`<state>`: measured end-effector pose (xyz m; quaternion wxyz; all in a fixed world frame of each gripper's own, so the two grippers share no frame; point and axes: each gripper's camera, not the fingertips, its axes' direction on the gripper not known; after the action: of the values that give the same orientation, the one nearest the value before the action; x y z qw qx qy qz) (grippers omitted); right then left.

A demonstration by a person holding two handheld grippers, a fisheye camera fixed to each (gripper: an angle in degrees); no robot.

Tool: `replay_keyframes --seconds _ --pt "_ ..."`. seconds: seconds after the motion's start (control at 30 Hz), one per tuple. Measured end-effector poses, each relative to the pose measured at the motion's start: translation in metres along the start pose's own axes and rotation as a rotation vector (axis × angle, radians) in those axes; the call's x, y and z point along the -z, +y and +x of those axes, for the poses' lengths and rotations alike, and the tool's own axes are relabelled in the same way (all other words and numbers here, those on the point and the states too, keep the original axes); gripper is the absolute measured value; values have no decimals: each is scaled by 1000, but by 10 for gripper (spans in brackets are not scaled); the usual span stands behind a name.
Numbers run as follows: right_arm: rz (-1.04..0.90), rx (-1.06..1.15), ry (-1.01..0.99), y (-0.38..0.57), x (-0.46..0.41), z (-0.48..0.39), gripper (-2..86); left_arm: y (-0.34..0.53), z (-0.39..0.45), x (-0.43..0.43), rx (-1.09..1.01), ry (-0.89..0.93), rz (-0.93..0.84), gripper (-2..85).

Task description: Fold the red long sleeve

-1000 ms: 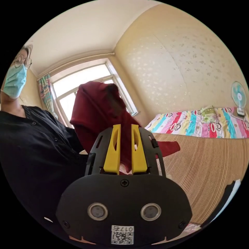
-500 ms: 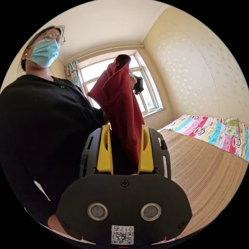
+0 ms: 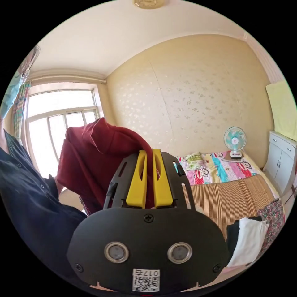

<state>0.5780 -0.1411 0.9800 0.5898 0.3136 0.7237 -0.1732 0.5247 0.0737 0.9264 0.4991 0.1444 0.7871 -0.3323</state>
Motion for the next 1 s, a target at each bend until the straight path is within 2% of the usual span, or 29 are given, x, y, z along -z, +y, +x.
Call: replay_keyframes --seconds 0.17,0.23,0.3,0.4,0.53,0.7,0.9,1.0 --pt "137 22 29 -38 18 -14 39 5 -32 -43 228 -523 -257 11" --pt "154 68 47 -51 15 -28 38 13 -46 -66 253 -597 -298 6" --pt "178 96 81 -58 17 -38 38 19 -56 -81 249 -568 -256 3" --pt "232 140 64 -68 32 -43 38 15 -59 -92 204 -509 -93 0" --pt "232 260 11 -80 56 -50 38 -16 -37 -114 115 -582 32 -1" --pt "243 307 27 -93 77 -51 38 -71 2 -139 0 -693 138 -1" --pt "103 177 52 -148 34 -28 38 -160 5 -138 42 -839 321 5" --pt "-66 138 96 -182 -36 5 39 -206 -51 -110 180 -973 318 16"
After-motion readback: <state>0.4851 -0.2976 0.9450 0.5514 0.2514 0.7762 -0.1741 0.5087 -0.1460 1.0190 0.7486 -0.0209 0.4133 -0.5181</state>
